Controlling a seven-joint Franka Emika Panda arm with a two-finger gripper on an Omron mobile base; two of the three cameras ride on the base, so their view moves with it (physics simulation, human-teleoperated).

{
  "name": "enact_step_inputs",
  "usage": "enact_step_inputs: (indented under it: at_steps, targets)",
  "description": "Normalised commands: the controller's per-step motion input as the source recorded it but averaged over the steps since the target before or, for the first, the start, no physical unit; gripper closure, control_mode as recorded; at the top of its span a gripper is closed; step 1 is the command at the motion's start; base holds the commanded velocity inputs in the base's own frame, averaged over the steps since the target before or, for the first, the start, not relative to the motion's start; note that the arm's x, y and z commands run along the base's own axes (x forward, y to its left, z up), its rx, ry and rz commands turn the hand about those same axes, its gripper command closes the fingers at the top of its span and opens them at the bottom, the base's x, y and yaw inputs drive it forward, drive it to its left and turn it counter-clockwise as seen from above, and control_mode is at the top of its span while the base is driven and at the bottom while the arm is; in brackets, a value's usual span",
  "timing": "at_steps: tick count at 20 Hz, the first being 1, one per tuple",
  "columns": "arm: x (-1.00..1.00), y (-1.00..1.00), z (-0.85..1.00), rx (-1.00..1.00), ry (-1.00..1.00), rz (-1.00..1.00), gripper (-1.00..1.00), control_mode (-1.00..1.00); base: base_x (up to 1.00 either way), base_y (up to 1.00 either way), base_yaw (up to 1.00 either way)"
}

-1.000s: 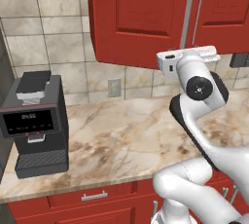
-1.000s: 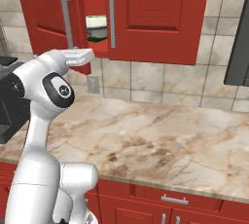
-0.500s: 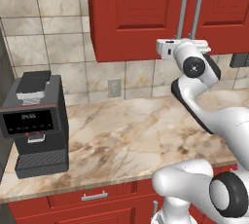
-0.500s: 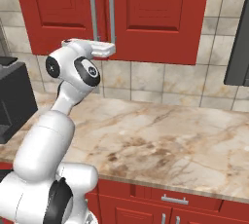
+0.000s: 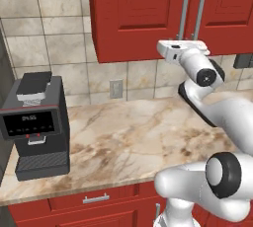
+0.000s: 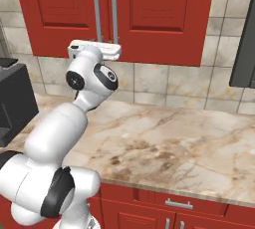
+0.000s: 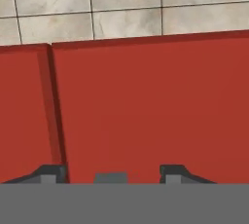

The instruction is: Open the cabinet. Pick the bowls from the counter and place them in the cabinet. Then close the cabinet.

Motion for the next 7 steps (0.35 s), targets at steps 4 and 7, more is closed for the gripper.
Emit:
enact_step_inputs:
  at_steps: [4,7]
  targets:
    - [0.2,0.0,-0.14,0.04,0.0,0.04,-1.0,-1.0,0.0,0.0,0.0]
    - [0.0,0.0,0.0,0.0,0.0,0.0,-1.0,-1.0,0.0,0.0,0.0]
